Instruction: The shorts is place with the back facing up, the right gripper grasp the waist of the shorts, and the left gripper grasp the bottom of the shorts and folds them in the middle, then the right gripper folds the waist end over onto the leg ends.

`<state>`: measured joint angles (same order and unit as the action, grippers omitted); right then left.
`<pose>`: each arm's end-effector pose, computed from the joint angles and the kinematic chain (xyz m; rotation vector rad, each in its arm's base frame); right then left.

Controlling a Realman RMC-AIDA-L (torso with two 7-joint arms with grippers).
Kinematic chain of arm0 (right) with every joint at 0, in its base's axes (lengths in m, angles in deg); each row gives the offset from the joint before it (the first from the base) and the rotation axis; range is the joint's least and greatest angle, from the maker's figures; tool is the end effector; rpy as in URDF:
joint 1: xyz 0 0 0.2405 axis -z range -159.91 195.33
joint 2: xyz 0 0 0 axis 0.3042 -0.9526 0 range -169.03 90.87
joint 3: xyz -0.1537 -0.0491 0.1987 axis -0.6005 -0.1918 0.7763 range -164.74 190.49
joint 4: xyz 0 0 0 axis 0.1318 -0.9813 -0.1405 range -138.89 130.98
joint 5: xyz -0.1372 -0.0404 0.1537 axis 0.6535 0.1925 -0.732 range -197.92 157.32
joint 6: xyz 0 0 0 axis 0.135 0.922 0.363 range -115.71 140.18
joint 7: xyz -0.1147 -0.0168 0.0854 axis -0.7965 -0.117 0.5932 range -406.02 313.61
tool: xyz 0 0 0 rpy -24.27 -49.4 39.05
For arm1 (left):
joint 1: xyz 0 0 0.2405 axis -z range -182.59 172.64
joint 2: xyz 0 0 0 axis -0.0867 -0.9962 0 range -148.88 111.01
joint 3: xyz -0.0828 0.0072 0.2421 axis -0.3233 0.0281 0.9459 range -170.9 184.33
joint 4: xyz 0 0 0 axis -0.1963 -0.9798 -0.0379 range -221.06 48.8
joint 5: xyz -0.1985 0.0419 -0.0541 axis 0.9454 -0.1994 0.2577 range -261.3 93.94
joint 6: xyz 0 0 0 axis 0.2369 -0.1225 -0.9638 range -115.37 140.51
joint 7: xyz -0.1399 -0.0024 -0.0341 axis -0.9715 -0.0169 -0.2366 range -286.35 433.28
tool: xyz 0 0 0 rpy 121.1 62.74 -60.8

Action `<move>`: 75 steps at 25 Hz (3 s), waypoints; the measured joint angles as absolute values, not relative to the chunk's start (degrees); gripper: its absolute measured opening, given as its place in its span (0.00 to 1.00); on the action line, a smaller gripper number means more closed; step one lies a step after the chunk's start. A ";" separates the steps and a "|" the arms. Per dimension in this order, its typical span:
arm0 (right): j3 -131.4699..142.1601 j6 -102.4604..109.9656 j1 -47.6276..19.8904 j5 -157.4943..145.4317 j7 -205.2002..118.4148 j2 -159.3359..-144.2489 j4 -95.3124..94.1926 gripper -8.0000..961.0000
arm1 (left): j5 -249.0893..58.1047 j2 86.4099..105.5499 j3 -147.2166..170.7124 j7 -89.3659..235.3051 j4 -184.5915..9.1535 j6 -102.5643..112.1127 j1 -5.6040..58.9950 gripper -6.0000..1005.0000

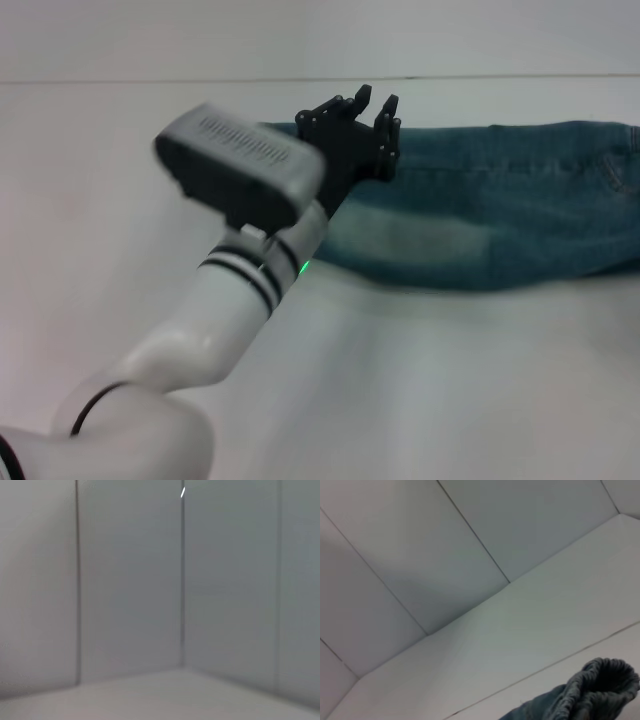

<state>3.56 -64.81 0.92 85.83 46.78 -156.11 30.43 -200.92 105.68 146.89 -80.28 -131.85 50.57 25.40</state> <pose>0.3996 0.2772 0.0958 -1.6556 1.2660 0.9501 -0.1335 0.3413 -0.1395 -2.0009 -0.4587 -0.7533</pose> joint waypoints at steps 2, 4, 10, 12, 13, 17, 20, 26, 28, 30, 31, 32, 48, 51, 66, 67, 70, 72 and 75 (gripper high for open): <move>3.38 -65.34 0.92 85.85 46.68 -156.15 30.43 0.11 | -209.04 105.68 151.39 -94.54 -124.47 59.51 26.94 0.31; 3.29 -65.68 0.84 85.89 46.48 -156.16 30.42 0.11 | -211.45 105.67 153.26 -102.67 -122.19 63.19 27.59 0.26; 2.87 -66.03 0.23 85.94 46.32 -156.19 30.50 0.10 | -211.28 105.38 153.49 -103.80 -122.54 58.13 29.74 0.12; 2.66 -67.42 -0.02 85.96 46.18 -156.22 30.58 0.10 | -211.54 105.62 155.03 -102.62 -120.88 57.71 30.98 0.08; 2.59 -68.41 -0.14 85.96 45.91 -156.23 30.65 0.11 | -211.52 105.72 156.04 -101.91 -120.11 57.43 31.70 0.06; 2.89 -75.72 -0.35 85.43 43.89 -156.24 31.08 0.10 | -210.20 105.72 156.18 -99.74 -118.27 53.84 32.61 0.02; 3.10 -81.08 -0.30 84.69 43.47 -156.42 32.62 0.10 | -209.61 105.69 155.38 -98.81 -116.71 50.92 33.02 0.01; 2.97 -87.17 -0.33 83.65 43.46 -157.73 36.83 0.10 | -209.64 105.69 156.60 -97.57 -116.32 45.91 34.25 0.01; 2.76 -87.83 -1.54 83.13 44.08 -157.58 36.96 0.10 | -209.62 105.68 157.51 -97.32 -116.75 45.48 34.39 0.01; 2.27 -88.43 -3.77 82.92 45.07 -157.25 36.96 0.10 | -209.59 105.69 158.08 -97.09 -117.36 45.32 34.30 0.01; 1.83 -88.55 -5.05 82.97 45.69 -157.11 36.98 0.10 | -209.58 105.69 158.18 -97.00 -117.63 45.24 34.14 0.02; 0.93 -88.36 -6.71 83.04 46.30 -156.94 36.97 0.10 | -209.56 105.69 158.31 -96.94 -117.72 45.20 34.00 0.02; -27.45 -63.85 -27.27 83.35 52.82 -158.44 35.10 0.12 | -208.87 105.69 159.74 -96.33 -118.72 44.73 31.84 0.03; -33.45 -56.41 -29.84 83.26 52.86 -158.65 31.59 0.13 | -208.81 105.69 159.68 -96.28 -118.78 44.73 31.51 0.04; -40.24 -50.63 -27.40 76.23 52.88 -158.61 29.73 0.16 | -209.43 105.69 153.38 -90.57 -118.60 45.85 23.88 0.05; -40.24 -51.25 -26.47 75.66 52.88 -158.61 30.58 0.27 | -209.43 105.69 152.60 -89.52 -118.72 46.36 22.96 0.05; -40.24 -52.65 -24.14 74.36 52.87 -158.60 32.08 0.47 | -209.43 105.68 150.65 -87.16 -119.04 49.20 20.47 0.05; -40.05 -53.42 -23.06 73.77 52.87 -158.56 32.51 0.56 | -209.45 105.60 149.55 -86.52 -119.07 50.44 19.25 0.06; -39.19 -54.73 -21.49 73.50 52.86 -158.52 33.15 0.68 | -209.71 105.53 147.24 -86.31 -118.83 51.50 17.32 0.06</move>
